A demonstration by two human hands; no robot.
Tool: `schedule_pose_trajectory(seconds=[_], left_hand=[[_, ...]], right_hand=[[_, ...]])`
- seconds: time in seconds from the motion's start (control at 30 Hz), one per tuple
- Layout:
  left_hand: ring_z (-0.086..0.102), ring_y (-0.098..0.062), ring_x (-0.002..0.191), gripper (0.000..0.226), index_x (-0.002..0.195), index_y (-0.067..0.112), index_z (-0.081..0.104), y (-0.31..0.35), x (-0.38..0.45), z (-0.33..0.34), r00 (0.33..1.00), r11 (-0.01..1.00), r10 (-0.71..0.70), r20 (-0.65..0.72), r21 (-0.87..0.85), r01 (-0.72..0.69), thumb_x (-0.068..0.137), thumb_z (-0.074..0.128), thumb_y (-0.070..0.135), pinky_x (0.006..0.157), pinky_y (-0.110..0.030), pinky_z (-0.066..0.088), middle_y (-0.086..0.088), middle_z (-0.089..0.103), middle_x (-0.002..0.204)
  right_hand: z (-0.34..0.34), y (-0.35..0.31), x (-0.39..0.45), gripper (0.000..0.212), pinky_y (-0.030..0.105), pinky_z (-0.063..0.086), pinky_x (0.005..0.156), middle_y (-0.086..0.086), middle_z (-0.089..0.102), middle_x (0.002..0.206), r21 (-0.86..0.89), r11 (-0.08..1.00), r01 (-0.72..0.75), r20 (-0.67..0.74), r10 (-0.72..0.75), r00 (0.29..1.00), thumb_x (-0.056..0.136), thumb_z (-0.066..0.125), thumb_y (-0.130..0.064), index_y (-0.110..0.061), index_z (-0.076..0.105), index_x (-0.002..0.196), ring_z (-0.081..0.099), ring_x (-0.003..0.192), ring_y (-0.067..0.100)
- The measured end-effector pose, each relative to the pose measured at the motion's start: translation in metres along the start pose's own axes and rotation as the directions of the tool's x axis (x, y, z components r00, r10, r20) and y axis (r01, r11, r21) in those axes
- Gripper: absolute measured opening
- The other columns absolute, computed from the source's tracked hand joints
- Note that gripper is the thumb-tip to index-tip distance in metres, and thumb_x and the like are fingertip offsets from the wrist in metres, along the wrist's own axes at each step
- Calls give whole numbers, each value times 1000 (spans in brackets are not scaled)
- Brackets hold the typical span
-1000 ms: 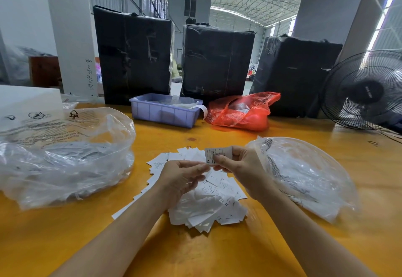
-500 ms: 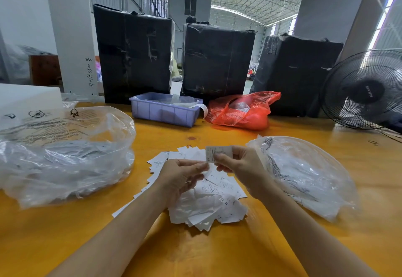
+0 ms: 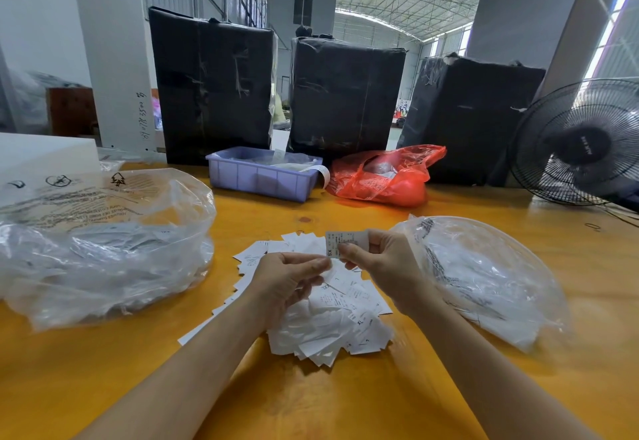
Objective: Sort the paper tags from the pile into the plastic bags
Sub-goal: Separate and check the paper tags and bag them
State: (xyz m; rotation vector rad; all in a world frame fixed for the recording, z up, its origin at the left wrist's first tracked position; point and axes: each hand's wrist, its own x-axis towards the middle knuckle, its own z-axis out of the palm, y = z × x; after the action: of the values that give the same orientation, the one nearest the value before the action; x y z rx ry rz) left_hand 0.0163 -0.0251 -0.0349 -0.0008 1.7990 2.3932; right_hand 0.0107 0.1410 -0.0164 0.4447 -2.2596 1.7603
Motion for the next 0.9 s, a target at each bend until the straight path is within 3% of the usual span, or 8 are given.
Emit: schedule_pose_trajectory(seconds=[0.27, 0.43, 0.57, 0.73, 0.9], left_hand=[[61, -8, 52, 10, 71, 9, 76, -1, 2, -1, 1000, 1000, -4, -9, -3, 4, 63, 80, 12, 45, -15, 46, -5, 71, 67], [61, -8, 51, 10, 73, 8, 76, -1, 2, 0, 1000, 1000, -2, -27, -8, 2, 65, 79, 10, 45, -15, 45, -5, 70, 67], [60, -7, 50, 10, 77, 6, 74, -1, 2, 0, 1000, 1000, -4, -26, -18, 3, 68, 78, 7, 45, -15, 45, -4, 69, 64], [60, -9, 53, 11, 80, 5, 74, -1, 2, 0, 999, 1000, -6, -39, -1, 6, 69, 78, 5, 47, -16, 45, -4, 69, 65], [59, -10, 55, 22, 77, 6, 74, 1, 0, 0, 999, 999, -11, -38, -31, 10, 58, 80, 12, 45, -16, 44, -4, 70, 67]], right_hand=[[2, 0, 0, 3, 17, 50, 57, 9, 70, 75, -50, 997, 58, -48, -60, 997, 83, 69, -8, -10, 68, 82, 63, 59, 7], [0, -2, 0, 4, 19, 51, 60, 10, 71, 76, 34, 999, 31, -46, -29, 999, 83, 69, -5, -7, 70, 86, 63, 60, 9], [1, -1, -1, 10, 16, 48, 57, 10, 69, 74, -2, 1000, 22, -9, -22, 1000, 83, 68, -6, 2, 68, 90, 61, 58, 7], [4, -2, -3, 8, 10, 42, 50, 8, 69, 74, -15, 999, 34, 11, -34, 999, 83, 68, -5, 0, 69, 89, 61, 56, 2], [3, -2, -2, 11, 11, 44, 52, 12, 69, 76, -34, 998, 48, -3, -48, 999, 83, 69, -4, 4, 68, 90, 61, 56, 3]])
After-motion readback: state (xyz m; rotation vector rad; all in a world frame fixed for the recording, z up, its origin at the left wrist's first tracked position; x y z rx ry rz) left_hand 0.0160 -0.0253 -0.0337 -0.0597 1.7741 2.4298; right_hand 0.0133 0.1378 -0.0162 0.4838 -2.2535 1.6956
